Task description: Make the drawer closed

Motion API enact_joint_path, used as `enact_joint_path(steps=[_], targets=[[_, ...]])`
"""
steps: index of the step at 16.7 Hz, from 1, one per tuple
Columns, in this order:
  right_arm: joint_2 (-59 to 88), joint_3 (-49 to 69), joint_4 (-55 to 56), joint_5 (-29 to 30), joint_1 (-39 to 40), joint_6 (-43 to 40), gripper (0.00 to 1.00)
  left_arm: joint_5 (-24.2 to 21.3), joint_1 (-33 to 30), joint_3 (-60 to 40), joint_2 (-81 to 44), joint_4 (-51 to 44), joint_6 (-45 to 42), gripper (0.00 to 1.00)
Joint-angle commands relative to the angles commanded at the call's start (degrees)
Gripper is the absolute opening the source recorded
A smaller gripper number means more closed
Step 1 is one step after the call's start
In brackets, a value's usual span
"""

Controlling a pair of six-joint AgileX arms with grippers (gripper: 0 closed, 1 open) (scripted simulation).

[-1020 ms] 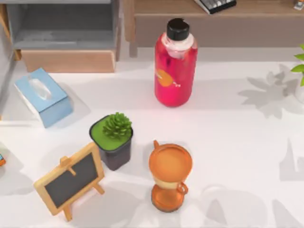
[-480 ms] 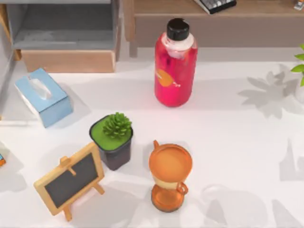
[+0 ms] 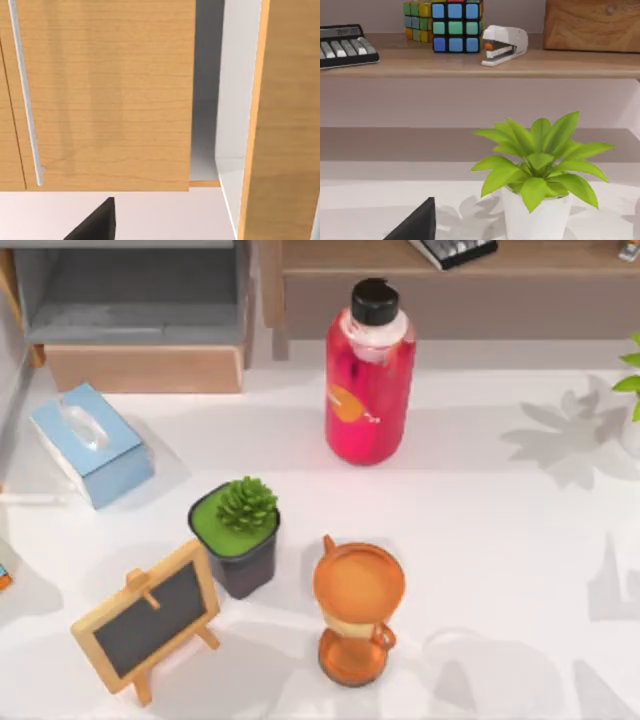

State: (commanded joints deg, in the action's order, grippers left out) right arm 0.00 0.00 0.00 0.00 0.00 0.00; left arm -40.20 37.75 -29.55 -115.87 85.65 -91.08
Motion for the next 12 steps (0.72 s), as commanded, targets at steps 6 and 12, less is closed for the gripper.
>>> enact_joint_path(steps=[6, 12], targets=[[0.00, 0.00, 0.00, 0.00, 0.00, 0.00, 1.00, 0.00, 0.00, 0.00, 0.00, 0.00, 0.00, 0.77], [0.00, 0.00, 0.00, 0.00, 0.00, 0.00, 1.00, 0.00, 0.00, 0.00, 0.00, 0.00, 0.00, 0.32]])
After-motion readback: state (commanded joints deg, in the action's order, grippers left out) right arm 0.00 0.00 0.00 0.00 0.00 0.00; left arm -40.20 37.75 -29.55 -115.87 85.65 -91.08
